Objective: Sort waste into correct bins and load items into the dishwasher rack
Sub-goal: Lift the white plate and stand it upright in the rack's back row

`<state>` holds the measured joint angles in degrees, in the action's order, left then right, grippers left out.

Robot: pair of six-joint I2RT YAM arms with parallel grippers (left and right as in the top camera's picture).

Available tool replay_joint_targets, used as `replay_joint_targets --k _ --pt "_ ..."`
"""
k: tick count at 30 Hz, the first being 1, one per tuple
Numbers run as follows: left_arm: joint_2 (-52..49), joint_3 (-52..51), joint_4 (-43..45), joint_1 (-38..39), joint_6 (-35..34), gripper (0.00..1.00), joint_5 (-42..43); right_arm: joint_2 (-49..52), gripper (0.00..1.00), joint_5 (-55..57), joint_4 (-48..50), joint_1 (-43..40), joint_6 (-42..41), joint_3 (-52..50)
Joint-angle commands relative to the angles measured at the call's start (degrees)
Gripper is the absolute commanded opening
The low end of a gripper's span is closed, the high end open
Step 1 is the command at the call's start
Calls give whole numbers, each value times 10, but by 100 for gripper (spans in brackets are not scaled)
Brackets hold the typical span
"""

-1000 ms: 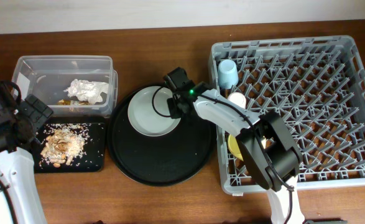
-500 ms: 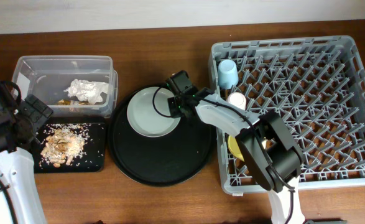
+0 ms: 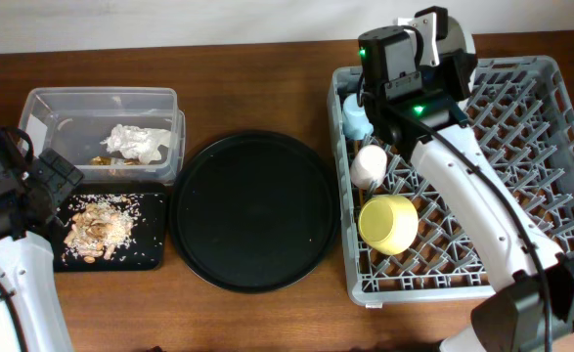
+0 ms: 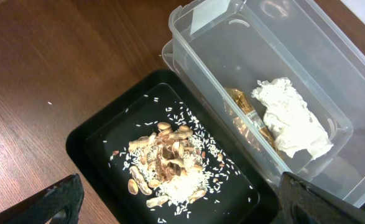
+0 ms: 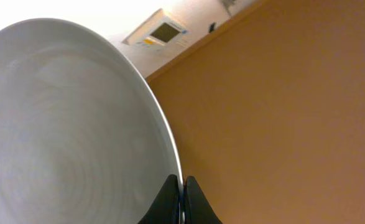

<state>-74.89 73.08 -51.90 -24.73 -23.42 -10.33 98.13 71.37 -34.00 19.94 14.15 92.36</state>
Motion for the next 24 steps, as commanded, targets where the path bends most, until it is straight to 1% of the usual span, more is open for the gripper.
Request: replay_joint_targets --k 1,6,9,10,11,12,14,16,18,21,23,24 --pt "-1 1 -1 -2 3 99 0 28 4 -55 -12 3 -22 3" --pt "-1 1 -1 -3 3 99 0 113 4 -47 -14 2 -22 3" --pt "-1 1 -1 -2 3 99 0 141 4 -42 -8 2 -22 3" --pt "-1 1 -1 -3 3 99 0 141 4 -8 5 2 -21 3" --pt "-1 1 -1 -3 3 99 0 141 4 29 27 2 3 3" --pt "-1 1 -1 -3 3 100 0 141 4 28 39 2 45 3" --pt "-1 1 -1 -3 3 99 0 141 4 29 50 2 51 3" --pt "-1 1 -1 -3 3 99 0 141 4 77 119 2 139 3" --pt "-1 1 -1 -3 3 99 0 141 4 91 169 2 211 3" --pt "-1 1 -1 -3 3 99 0 141 4 83 164 2 214 3" --pt "-1 1 -1 -3 3 99 0 141 4 49 133 2 209 3" --pt "-1 1 -1 -3 3 99 0 141 4 12 106 2 190 3"
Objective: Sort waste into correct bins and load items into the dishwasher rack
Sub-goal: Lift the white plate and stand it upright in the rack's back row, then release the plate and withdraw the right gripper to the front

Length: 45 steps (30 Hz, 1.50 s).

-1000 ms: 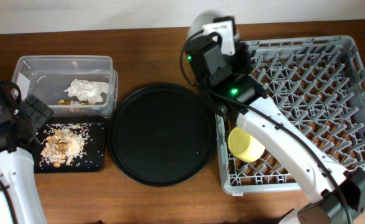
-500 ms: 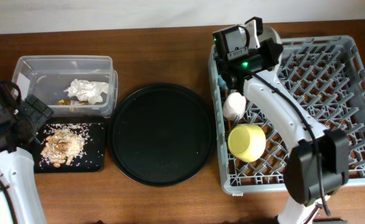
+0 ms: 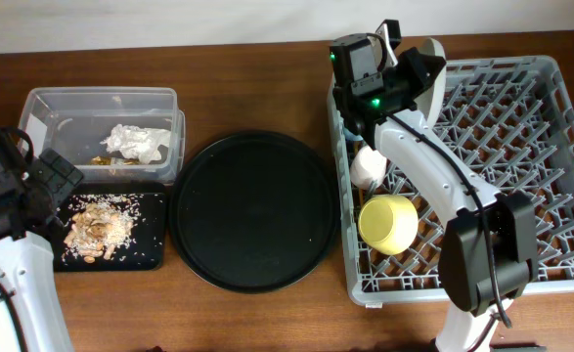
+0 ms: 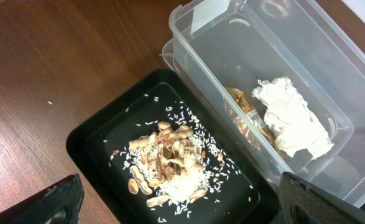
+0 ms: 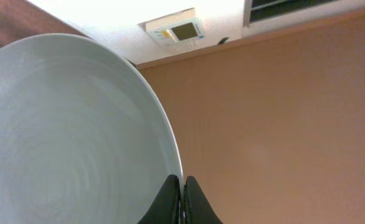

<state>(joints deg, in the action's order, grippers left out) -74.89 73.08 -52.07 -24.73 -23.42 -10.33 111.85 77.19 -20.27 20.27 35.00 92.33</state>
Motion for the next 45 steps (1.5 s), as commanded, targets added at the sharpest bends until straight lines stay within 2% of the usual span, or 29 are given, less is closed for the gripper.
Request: replay_joint_targets --k 1,3,4,6,7,9,10,12,14,15,16,18,19,31,33,35,39,40,41,43,45 --pt "-1 1 1 -3 3 99 0 4 5 -72 -44 -2 -33 3" --pt "-1 1 1 -3 3 99 0 4 6 -115 -47 -2 -40 3" --pt "-1 1 1 -3 3 99 0 4 11 -134 -47 -2 -40 3" --pt "-1 1 1 -3 3 99 0 4 27 -173 -48 -2 -40 3" --pt "-1 1 1 -3 3 99 0 4 53 -173 -48 -2 -40 3" --pt "-1 1 1 -3 3 99 0 3 77 -172 -48 -16 -42 3" --pt "-1 1 1 -3 3 99 0 -6 97 -170 -45 -23 -81 3" --pt "-1 1 1 -3 3 99 0 -54 98 -186 -44 -23 -139 3" --pt "-1 1 1 -2 3 99 0 -152 98 -303 -78 -23 -224 3" --pt "-1 1 1 -2 3 99 0 -186 98 -397 -111 -24 -245 3" --pt "-1 1 1 -3 3 99 0 -227 98 -589 -162 -24 -259 3" --pt "-1 1 1 -3 3 99 0 -257 98 -852 -229 -24 -259 3" --pt "-1 1 1 -3 3 99 0 -257 98 -875 -246 -24 -259 3" --pt "-1 1 1 -3 3 99 0 -252 98 -867 -271 -23 -259 3" --pt "-1 1 1 -3 3 99 0 -263 98 -765 -274 -23 -244 3" --pt "-1 1 1 -3 3 99 0 -293 98 -765 -279 -24 -244 3" --pt "-1 1 1 -2 3 99 0 -454 98 -755 -292 -51 -266 -25" --pt "-1 1 1 -3 3 99 0 -540 98 -758 -286 -75 -300 -83" --pt "-1 1 1 -2 3 99 0 -580 98 -776 -276 -89 -302 -122" --pt "-1 1 1 -3 3 99 0 -754 98 -855 -167 -158 -302 -306" --pt "-1 1 1 -3 3 99 0 -965 98 -863 -56 -203 -302 -521"
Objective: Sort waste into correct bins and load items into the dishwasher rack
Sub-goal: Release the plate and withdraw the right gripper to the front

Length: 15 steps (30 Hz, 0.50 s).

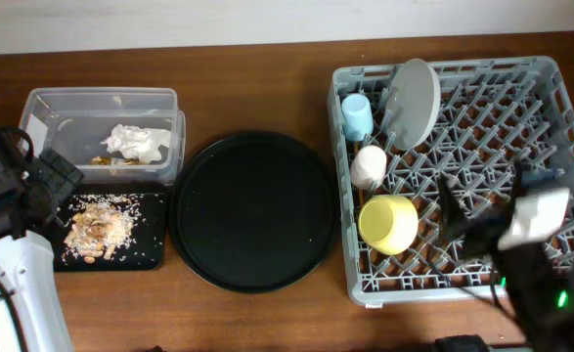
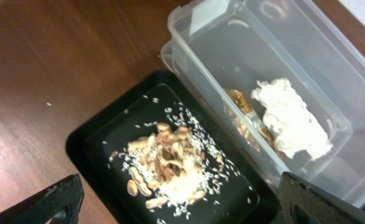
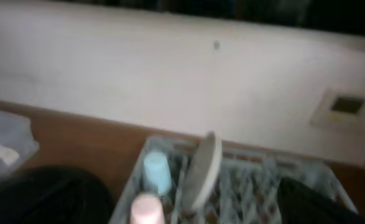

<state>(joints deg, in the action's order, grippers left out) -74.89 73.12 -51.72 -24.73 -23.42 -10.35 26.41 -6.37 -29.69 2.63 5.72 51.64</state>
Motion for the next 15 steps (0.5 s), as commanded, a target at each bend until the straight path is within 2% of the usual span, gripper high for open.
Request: replay_joint_targets --k 1,4,6,9,12,15 --pt "-1 1 -2 -3 3 99 0 -156 98 -28 66 -27 -9 -167" --pt "-1 1 -2 -3 3 99 0 -240 98 -42 241 -27 -78 -363" --pt "-1 1 -2 -2 3 99 0 -263 98 -41 305 -27 -92 -440" --pt "-1 1 -2 -3 3 99 0 -262 98 -38 316 -27 -90 -511" --pt "-1 1 -2 -3 3 99 0 -262 98 -40 261 -27 -90 -513" --pt "-1 1 -2 -3 3 99 0 -262 98 -40 261 -26 -90 -513"
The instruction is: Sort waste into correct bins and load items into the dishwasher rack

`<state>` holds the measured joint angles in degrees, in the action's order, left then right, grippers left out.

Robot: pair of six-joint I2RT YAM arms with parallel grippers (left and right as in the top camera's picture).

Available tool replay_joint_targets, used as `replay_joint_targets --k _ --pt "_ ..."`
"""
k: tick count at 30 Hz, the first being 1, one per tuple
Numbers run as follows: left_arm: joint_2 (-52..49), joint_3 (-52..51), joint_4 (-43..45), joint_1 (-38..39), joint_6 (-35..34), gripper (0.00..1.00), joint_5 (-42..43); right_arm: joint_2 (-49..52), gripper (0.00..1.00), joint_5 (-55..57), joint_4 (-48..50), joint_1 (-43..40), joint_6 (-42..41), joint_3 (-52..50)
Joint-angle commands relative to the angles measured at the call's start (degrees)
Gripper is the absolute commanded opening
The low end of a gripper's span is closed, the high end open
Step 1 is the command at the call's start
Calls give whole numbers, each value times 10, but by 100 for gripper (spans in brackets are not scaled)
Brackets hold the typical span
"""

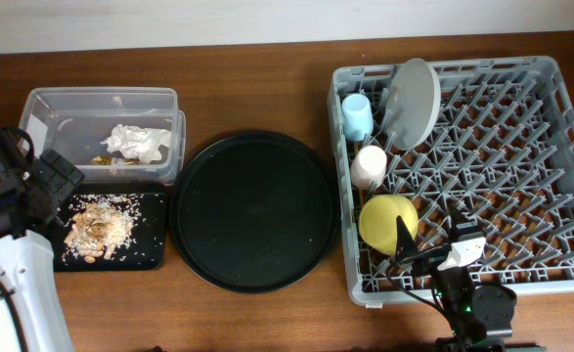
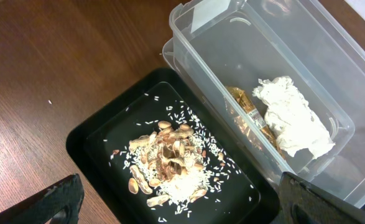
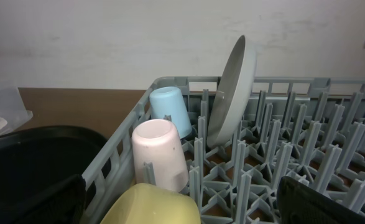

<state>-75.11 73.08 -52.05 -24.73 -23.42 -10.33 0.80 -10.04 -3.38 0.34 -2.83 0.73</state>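
A grey plate (image 1: 412, 90) stands on edge in the back left of the grey dishwasher rack (image 1: 521, 147); the right wrist view also shows the plate (image 3: 232, 90). A blue cup (image 1: 356, 115), a pale pink cup (image 1: 369, 166) and a yellow bowl (image 1: 388, 220) sit along the rack's left side. My right gripper (image 1: 431, 252) is low at the rack's front edge, open and empty, facing the bowl (image 3: 151, 205). My left gripper (image 2: 179, 202) hangs open over the black tray of rice and peanut scraps (image 2: 170, 165).
A clear plastic bin (image 1: 106, 132) at the back left holds a crumpled tissue (image 1: 135, 142) and a gold wrapper (image 2: 247, 118). A large round black tray (image 1: 255, 210) lies between the bin and the rack.
My right arm has moved from the rack's front right to its front edge, just behind the yellow bowl, still open. The plate, the cups and my left arm have not moved.
My right gripper was shut on the grey plate above the rack's back left corner. Then it still held the plate, tilted over the back rim. Later the plate stood in the rack and the gripper was open at the front, where it is now.
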Motion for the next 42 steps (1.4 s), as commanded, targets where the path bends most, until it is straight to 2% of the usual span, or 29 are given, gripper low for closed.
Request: replay_joint_targets --k 1,14,16,20,22,25,27,28,30,31,32,33,38,41,42 --pt "1 1 1 -3 3 99 0 -6 98 -3 -2 -4 -5 -4" --pt "9 0 0 9 3 99 0 -6 98 -3 -2 -4 -5 -4" --pt "62 -1 1 71 3 99 0 -6 98 -3 -2 -4 -5 -4" --pt "193 -22 -1 241 3 99 0 -6 98 -3 -2 -4 -5 -4" --pt "275 -64 -3 268 3 99 0 -6 98 -3 -2 -4 -5 -4" --pt "438 -207 -3 266 3 99 3 -6 98 -3 -2 -4 -5 -4" --pt "540 -329 54 266 2 99 16 -6 98 -3 -2 -4 -5 -4" --pt "607 -425 189 266 0 99 28 -6 98 -3 -2 -4 -5 -4" --pt "646 -511 369 256 0 99 66 -6 98 -3 -2 -4 -5 -4" --pt "657 -565 512 247 0 99 96 -6 99 -3 -2 -4 -5 -4" --pt "662 -600 600 241 1 99 114 -6 98 -3 -2 -4 -5 -4" --pt "666 -627 643 238 1 99 123 -6 98 -3 -2 -3 -5 -4" --pt "705 -726 645 238 1 99 98 -6 98 -3 -2 -4 -5 -4" --pt "750 -726 477 238 2 99 44 -6 98 -3 -2 -4 -5 -4" --pt "748 -726 477 235 57 99 45 -6 98 -3 -2 -4 -5 -4"
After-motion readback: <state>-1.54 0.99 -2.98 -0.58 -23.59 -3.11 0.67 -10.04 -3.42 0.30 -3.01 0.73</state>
